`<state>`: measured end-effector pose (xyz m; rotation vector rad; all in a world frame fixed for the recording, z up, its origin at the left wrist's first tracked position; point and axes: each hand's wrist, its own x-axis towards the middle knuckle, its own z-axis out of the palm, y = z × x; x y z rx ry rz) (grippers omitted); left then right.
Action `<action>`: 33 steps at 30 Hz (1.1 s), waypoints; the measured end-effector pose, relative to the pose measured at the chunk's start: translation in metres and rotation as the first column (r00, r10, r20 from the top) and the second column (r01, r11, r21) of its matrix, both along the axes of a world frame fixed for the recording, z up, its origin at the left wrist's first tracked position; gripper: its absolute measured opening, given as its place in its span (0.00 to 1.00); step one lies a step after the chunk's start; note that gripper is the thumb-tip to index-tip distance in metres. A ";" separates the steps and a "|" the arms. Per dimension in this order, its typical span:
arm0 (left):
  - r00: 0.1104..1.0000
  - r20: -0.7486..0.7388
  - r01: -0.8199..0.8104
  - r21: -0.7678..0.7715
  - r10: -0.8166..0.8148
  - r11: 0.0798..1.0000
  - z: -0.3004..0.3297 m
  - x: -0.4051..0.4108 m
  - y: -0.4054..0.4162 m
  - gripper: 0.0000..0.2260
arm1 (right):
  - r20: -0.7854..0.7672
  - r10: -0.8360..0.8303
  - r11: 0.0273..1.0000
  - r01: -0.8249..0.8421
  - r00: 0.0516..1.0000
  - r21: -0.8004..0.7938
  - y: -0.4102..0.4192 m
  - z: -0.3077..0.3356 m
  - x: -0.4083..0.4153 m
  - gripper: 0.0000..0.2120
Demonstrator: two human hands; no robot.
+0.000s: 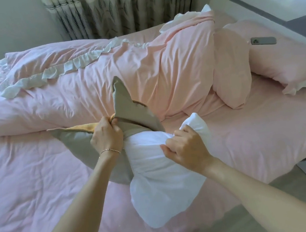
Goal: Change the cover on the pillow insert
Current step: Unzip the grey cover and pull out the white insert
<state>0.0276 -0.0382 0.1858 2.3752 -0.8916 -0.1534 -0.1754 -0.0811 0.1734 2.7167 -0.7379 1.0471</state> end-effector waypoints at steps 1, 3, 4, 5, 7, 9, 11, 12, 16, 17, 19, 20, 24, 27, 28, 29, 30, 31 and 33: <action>0.998 -0.020 -0.051 0.029 0.052 0.998 -0.001 0.009 0.003 0.11 | 0.015 0.006 1.000 -0.006 1.000 -0.011 0.001 0.000 -0.006 0.20; 0.991 -0.041 -0.128 0.053 0.130 0.990 -0.003 0.024 0.008 0.11 | 0.031 -0.004 1.000 0.004 1.000 -0.015 0.000 0.001 -0.021 0.21; 0.987 -0.049 -0.152 0.046 0.154 0.987 -0.004 0.028 0.010 0.11 | 0.034 -0.018 1.000 0.018 0.999 -0.013 -0.002 0.000 -0.029 0.22; 0.985 -0.053 -0.160 0.034 0.162 0.987 -0.004 0.031 0.011 0.11 | 0.038 -0.039 0.999 0.040 0.999 -0.012 -0.005 -0.003 -0.034 0.22; 0.991 -0.045 -0.126 0.004 0.126 0.992 -0.006 0.029 0.012 0.11 | 0.017 -0.113 0.993 0.113 0.993 0.026 -0.012 -0.012 -0.041 0.23; 0.999 -0.018 -0.042 -0.006 0.042 0.999 -0.012 0.022 0.013 0.12 | -0.039 -0.229 0.967 0.232 0.973 0.107 -0.019 -0.019 -0.042 0.20; 0.999 -0.003 0.036 0.006 -0.036 0.999 -0.019 0.013 0.013 0.13 | -0.054 -0.311 0.936 0.316 0.949 0.157 -0.020 -0.020 -0.035 0.11; 0.998 -0.004 0.061 0.005 -0.061 0.998 -0.022 0.008 0.013 0.13 | -0.036 -0.301 0.938 0.302 0.953 0.172 -0.018 -0.020 -0.027 0.10; 0.984 -0.024 0.173 -0.052 -0.175 0.983 -0.024 -0.008 0.003 0.12 | -0.012 -0.073 0.976 0.074 0.997 0.204 0.003 -0.021 0.027 0.17; 0.973 -0.017 0.228 -0.050 -0.229 0.972 -0.024 -0.009 0.001 0.11 | -0.052 -0.074 0.974 0.083 0.996 0.211 0.005 -0.026 0.038 0.19; 0.938 0.034 0.346 -0.019 -0.345 0.938 -0.025 -0.009 0.005 0.10 | -0.182 -0.138 0.960 0.177 0.974 0.218 0.003 -0.038 0.048 0.21; 0.915 0.099 0.392 0.007 -0.391 0.920 -0.029 -0.006 0.009 0.10 | -0.246 -0.166 0.953 0.219 0.955 0.207 -0.001 -0.044 0.048 0.22; 0.849 0.327 0.375 0.184 -0.416 0.909 -0.045 0.007 0.027 0.19 | -0.346 -0.228 0.947 0.290 0.910 0.139 -0.019 -0.056 0.042 0.25; 0.860 0.350 0.295 0.255 -0.372 0.921 -0.047 0.002 0.028 0.24 | -0.389 -0.253 0.959 0.283 0.886 0.022 -0.028 -0.058 0.049 0.22; 0.853 0.365 0.282 0.279 -0.373 0.918 -0.046 0.001 0.027 0.25 | -0.386 -0.257 0.962 0.275 0.886 -0.009 -0.031 -0.059 0.050 0.22; 0.841 0.387 0.277 0.291 -0.378 0.916 -0.046 0.001 0.025 0.24 | -0.366 -0.240 0.968 0.250 0.899 -0.019 -0.033 -0.061 0.050 0.22; 0.827 0.416 0.274 0.292 -0.379 0.916 -0.047 0.001 0.025 0.23 | -0.336 -0.199 0.978 0.211 0.921 -0.002 -0.034 -0.062 0.050 0.24; 0.815 0.447 0.265 0.278 -0.368 0.923 -0.048 0.003 0.027 0.21 | -0.293 -0.143 0.986 0.160 0.945 0.035 -0.033 -0.062 0.050 0.26; 0.818 0.491 0.216 0.221 -0.300 0.951 -0.051 0.004 0.032 0.20 | -0.191 -0.040 0.991 0.063 0.981 0.116 -0.027 -0.057 0.052 0.28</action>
